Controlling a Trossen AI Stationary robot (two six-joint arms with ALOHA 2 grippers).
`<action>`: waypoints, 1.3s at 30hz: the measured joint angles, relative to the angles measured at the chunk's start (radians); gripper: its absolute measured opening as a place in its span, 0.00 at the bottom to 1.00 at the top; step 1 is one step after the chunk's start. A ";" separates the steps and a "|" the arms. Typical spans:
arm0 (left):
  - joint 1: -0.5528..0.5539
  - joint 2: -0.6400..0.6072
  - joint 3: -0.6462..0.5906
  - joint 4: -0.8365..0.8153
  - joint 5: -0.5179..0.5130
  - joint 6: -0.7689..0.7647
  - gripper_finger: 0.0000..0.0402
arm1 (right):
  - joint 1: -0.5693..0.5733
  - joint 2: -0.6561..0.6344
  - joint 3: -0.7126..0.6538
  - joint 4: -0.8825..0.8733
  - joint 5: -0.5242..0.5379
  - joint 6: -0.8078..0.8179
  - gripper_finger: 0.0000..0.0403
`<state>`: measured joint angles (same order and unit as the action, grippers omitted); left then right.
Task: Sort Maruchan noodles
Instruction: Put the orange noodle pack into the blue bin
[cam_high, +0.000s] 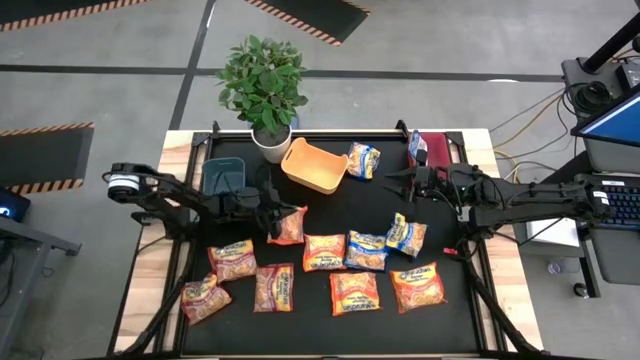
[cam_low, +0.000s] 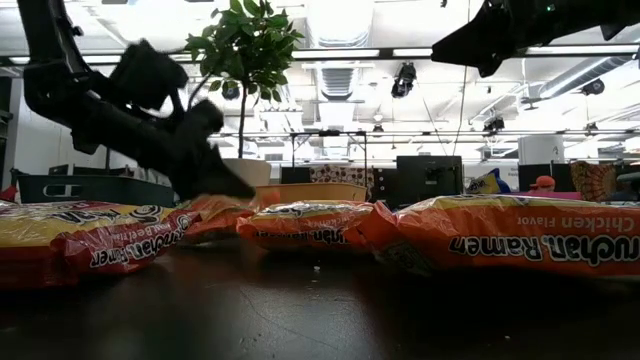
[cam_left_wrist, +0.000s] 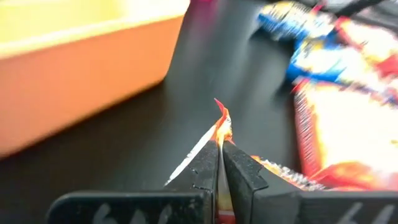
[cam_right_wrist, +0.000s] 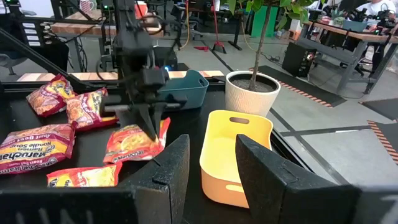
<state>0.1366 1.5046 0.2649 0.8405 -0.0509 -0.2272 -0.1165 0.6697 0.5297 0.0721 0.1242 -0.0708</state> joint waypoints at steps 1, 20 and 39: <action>-0.008 -0.019 0.000 -0.001 0.000 0.001 0.00 | 0.000 0.000 0.000 0.000 0.000 0.000 0.30; -0.084 -0.689 0.001 -0.242 -0.060 0.191 0.00 | 0.000 0.000 0.000 -0.001 0.007 -0.001 0.30; -0.082 -0.936 0.481 -1.567 -0.941 0.227 0.00 | 0.000 0.000 -0.001 0.012 0.007 -0.020 0.30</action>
<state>0.0544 0.5690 0.7464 -0.7264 -0.9919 0.0001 -0.1165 0.6693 0.5289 0.0841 0.1310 -0.0906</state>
